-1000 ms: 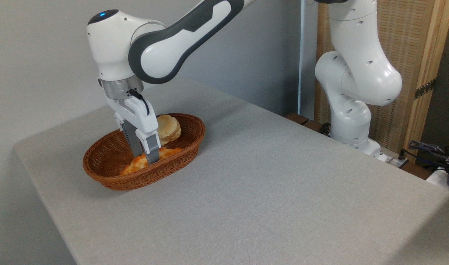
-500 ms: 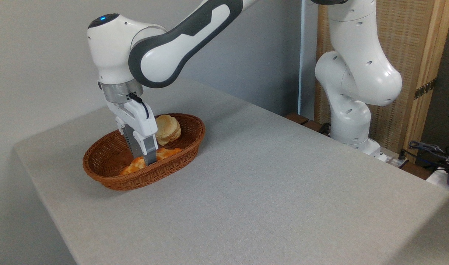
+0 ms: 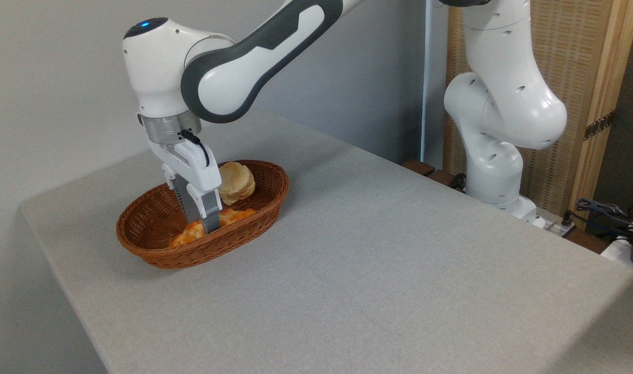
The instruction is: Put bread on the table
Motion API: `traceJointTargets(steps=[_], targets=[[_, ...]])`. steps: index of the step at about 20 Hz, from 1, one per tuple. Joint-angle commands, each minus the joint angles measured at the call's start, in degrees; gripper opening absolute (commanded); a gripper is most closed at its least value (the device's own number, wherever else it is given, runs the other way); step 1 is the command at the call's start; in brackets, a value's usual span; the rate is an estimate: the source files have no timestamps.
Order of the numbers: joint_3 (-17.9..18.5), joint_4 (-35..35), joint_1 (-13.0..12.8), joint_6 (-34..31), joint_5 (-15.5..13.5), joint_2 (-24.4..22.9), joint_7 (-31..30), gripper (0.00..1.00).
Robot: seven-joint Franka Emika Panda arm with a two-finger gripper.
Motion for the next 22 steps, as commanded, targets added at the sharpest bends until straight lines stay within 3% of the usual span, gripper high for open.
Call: traceJointTargets(steps=[1, 3, 12, 15, 19, 22], targets=[[-0.22, 0.03, 0.02, 0.79, 0.66, -0.21, -0.45, 0.2], [-0.22, 0.03, 0.02, 0.79, 0.66, -0.47, -0.45, 0.07], [-0.22, 0.21, 0.02, -0.26, 0.57, -0.65, -0.54, 0.07], [-0.22, 2.31, 0.11, -3.59, 0.05, -0.65, -0.54, 0.07], [0.13, 5.04, 0.28, -5.18, -3.46, -0.65, -0.45, 0.06], [0.39, 5.92, 0.37, -5.7, -4.35, -0.74, -0.45, 0.04]])
